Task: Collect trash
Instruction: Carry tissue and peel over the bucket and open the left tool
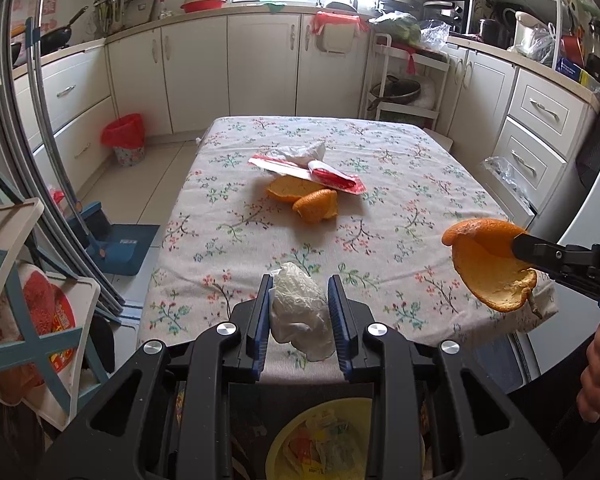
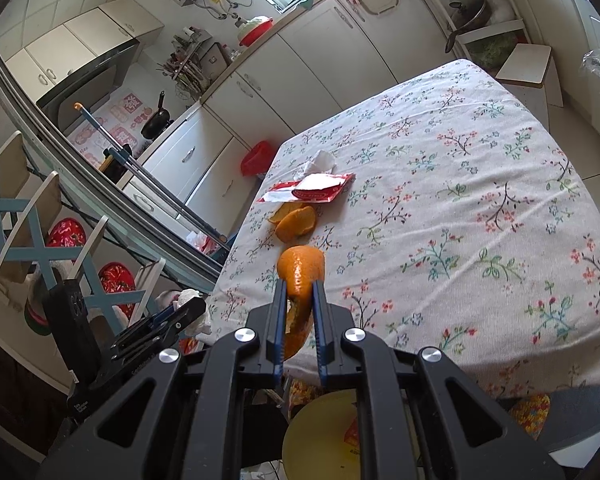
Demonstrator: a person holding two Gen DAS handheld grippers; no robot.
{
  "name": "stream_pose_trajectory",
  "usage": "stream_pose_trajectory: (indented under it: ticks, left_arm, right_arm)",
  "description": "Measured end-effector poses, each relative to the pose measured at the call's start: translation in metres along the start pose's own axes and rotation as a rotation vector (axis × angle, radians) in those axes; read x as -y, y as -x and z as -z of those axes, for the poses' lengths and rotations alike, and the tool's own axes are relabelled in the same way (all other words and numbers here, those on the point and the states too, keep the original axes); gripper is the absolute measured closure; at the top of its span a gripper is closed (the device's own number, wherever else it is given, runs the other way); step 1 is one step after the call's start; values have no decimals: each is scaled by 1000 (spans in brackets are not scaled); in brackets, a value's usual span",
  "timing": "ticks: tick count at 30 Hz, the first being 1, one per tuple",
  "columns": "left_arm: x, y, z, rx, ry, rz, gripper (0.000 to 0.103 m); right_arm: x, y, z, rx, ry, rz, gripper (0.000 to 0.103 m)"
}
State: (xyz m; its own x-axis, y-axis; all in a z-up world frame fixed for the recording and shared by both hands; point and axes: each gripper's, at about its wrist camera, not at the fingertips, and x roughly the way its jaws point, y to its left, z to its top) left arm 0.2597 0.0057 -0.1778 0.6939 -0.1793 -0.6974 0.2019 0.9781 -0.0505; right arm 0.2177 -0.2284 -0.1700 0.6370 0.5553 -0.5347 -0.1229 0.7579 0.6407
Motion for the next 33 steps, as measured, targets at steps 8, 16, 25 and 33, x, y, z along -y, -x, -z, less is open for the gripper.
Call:
stream_pose_trajectory:
  ticks: [8,16,25,33]
  left_arm:
    - [7,8,25,-32,2,22,78]
    - [17,12,53,-81,5,53,78]
    - [28,16,82,-130,4,70,78]
    - [31,23,97,-149,7,74,77]
  right_arm:
    - [-5,9,21,-16,5,0,90]
    - [-10,18,47,-45,8,0,90]
    - [-13,23,67,-77,17,2,90]
    - [-18,27,88,-111,28,8,89]
